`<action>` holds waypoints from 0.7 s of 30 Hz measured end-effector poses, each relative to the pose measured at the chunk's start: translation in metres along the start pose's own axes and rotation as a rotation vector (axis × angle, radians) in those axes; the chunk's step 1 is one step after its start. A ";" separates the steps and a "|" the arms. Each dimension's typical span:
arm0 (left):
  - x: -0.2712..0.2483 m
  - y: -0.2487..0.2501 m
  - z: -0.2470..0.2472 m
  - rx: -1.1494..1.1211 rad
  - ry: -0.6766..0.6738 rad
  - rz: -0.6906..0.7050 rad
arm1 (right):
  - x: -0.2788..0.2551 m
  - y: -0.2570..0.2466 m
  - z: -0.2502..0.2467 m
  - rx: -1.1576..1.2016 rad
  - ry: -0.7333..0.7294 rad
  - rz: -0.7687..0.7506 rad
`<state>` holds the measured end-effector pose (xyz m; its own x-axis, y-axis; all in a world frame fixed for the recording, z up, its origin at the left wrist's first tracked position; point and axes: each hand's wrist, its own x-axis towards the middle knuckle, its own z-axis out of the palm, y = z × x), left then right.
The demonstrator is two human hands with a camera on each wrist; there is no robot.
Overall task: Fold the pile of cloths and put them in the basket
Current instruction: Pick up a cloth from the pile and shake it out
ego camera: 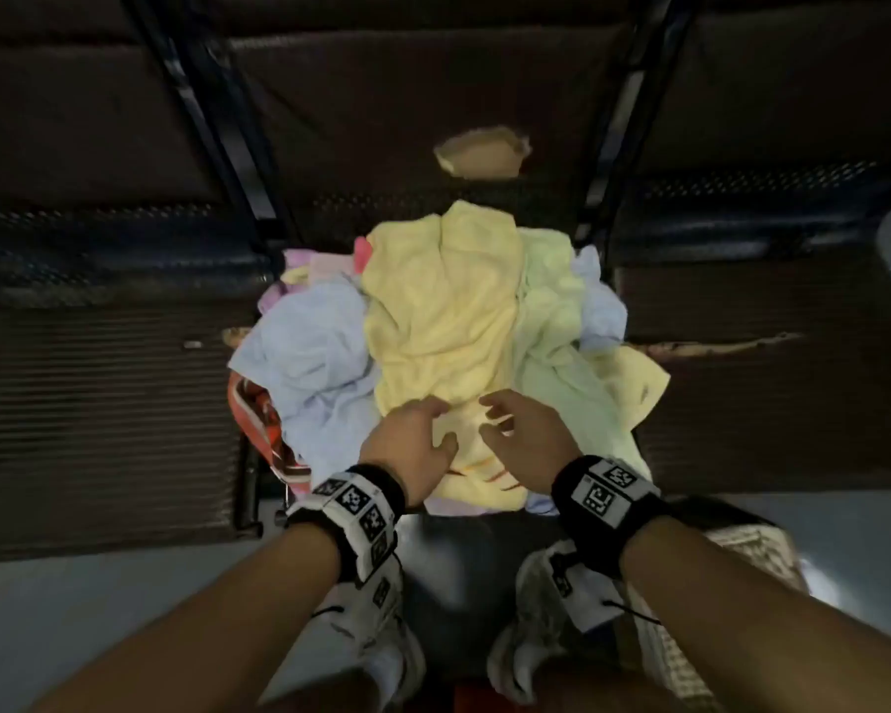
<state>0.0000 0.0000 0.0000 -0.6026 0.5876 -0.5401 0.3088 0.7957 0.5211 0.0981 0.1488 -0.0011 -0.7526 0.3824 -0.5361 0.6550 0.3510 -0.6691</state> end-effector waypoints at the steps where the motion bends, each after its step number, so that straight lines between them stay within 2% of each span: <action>1: 0.017 -0.014 0.014 -0.014 0.043 0.009 | 0.015 0.018 0.013 0.026 0.027 0.002; 5: 0.083 -0.065 0.053 0.053 0.232 0.092 | 0.071 0.073 0.047 -0.022 0.135 -0.009; 9: 0.132 -0.094 0.077 0.171 0.289 0.170 | 0.111 0.096 0.066 0.026 0.232 -0.077; 11: 0.150 -0.101 0.079 0.248 0.345 0.225 | 0.125 0.101 0.071 -0.036 0.244 -0.116; 14: 0.167 -0.105 0.079 0.272 0.471 0.338 | 0.144 0.106 0.076 -0.165 0.269 -0.146; 18: 0.178 -0.110 0.078 0.199 0.503 0.428 | 0.160 0.107 0.079 -0.170 0.322 -0.258; 20: 0.174 -0.106 0.076 0.104 0.505 0.483 | 0.158 0.102 0.078 -0.164 0.296 -0.284; 21: 0.160 -0.107 0.079 0.080 0.547 0.529 | 0.147 0.100 0.084 -0.180 0.318 -0.350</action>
<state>-0.0712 0.0200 -0.1942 -0.6313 0.7536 0.1831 0.6977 0.4488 0.5583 0.0473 0.1685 -0.1905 -0.8896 0.4470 -0.0940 0.3899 0.6358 -0.6661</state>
